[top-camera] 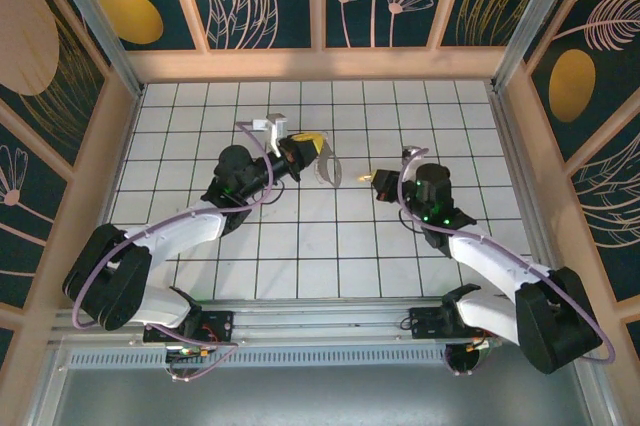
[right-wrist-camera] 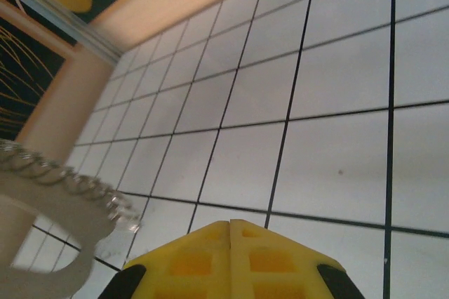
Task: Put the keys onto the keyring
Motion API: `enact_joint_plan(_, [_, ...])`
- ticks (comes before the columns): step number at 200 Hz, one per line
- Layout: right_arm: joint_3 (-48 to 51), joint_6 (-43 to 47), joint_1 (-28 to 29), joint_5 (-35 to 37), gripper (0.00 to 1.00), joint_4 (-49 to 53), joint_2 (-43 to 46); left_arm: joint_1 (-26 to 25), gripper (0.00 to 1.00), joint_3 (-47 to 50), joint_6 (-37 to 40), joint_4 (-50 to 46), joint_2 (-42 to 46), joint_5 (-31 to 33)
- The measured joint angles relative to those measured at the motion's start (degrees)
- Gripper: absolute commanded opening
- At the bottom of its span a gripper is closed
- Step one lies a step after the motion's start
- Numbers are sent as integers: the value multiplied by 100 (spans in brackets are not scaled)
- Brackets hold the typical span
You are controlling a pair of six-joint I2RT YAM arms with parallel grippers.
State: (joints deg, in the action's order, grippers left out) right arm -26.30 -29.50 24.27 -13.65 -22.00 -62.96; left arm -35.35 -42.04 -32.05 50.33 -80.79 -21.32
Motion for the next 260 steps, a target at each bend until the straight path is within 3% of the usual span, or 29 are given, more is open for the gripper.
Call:
enact_joint_plan(40, [-20,-42,-269,-321,0,-205,105,2,0,-28,363,-212,-129,-20])
enact_joint_plan(88, [-35,-85,-372,-697,0,-697,254,0,0,-105,944,-273,-273,-610])
enact_joint_plan(156, [-31,-131,-372,-1322,0,-1615,669,-31,0,-164,1128,-201,-424,-1486])
enact_joint_plan(260, [-31,55,120,-1539,0,-1816,667,-254,0,-330,1121,63,-640,-1878])
